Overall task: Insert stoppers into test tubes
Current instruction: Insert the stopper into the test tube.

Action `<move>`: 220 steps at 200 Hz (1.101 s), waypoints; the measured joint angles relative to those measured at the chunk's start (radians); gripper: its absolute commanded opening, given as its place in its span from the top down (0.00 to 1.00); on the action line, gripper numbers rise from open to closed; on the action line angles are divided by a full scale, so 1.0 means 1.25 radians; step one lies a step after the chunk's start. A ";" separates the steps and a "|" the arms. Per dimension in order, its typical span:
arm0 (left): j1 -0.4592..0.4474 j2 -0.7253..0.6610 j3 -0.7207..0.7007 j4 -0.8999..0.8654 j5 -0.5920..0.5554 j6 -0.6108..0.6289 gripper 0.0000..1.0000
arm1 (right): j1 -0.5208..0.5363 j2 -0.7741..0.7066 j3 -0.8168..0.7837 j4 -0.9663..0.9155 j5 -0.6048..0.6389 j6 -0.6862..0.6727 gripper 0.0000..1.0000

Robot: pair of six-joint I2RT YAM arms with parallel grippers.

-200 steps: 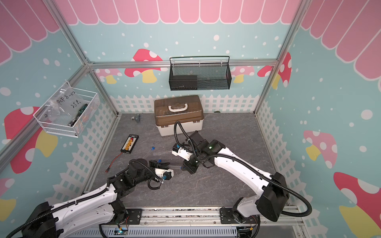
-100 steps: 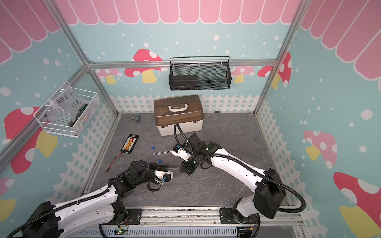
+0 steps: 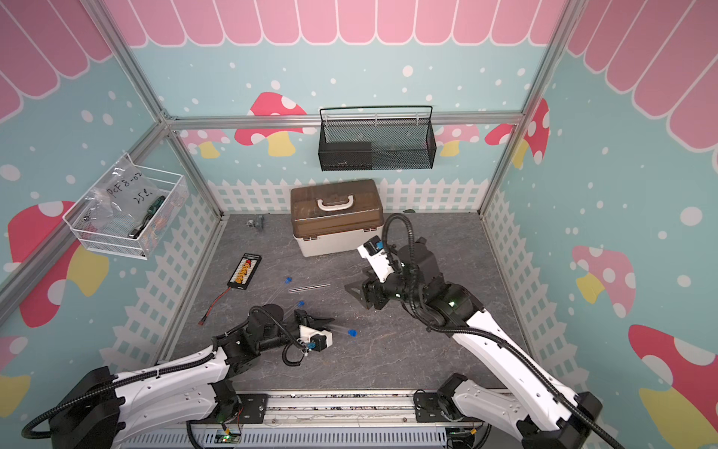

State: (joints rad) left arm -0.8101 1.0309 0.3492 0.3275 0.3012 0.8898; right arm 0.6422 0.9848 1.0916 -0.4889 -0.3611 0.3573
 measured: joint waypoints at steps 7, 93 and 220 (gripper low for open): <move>0.006 0.007 0.000 0.034 0.005 -0.052 1.00 | -0.017 -0.016 -0.014 -0.002 -0.010 0.051 0.33; 0.024 0.186 -0.020 0.503 0.041 -0.569 1.00 | -0.041 -0.029 -0.186 0.254 -0.261 0.555 0.32; 0.024 0.230 -0.040 0.724 0.048 -0.652 1.00 | -0.041 0.034 -0.183 0.458 -0.297 0.738 0.34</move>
State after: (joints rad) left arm -0.7803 1.3186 0.2996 1.2324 0.3607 0.0742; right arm 0.5911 1.0279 0.8623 0.0841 -0.7319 1.2800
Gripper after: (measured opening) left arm 0.174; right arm 0.652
